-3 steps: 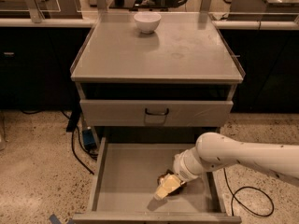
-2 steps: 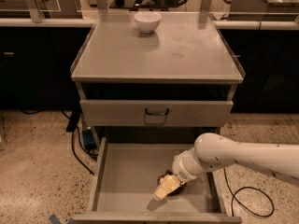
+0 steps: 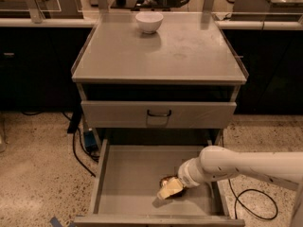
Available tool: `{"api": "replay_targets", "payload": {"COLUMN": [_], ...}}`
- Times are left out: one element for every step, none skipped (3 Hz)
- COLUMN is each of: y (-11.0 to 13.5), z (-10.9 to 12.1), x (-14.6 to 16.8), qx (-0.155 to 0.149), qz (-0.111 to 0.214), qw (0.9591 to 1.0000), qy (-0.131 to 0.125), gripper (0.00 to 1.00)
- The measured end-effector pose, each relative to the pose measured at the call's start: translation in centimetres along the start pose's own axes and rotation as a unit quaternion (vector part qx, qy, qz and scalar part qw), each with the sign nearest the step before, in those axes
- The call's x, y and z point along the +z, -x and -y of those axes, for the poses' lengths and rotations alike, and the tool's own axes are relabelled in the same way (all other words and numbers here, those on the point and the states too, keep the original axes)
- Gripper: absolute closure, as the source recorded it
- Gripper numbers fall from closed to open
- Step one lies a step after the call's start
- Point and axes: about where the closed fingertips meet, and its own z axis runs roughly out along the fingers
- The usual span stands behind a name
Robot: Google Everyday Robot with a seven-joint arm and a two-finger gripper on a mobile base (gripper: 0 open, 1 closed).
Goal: Pick orange can from middle drawer and place on counter
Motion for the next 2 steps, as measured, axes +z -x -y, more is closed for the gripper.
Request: {"api": "replay_targets", "payload": {"y": [0.0,-1.5], "z": [0.0,0.7], "x": [0.0,0.8], "qx": [0.0,0.011], "qz": [0.0,-0.016], "qw": [1.0,0.9993], "qy": [0.0,0.033], "gripper": [0.0,0.0]}}
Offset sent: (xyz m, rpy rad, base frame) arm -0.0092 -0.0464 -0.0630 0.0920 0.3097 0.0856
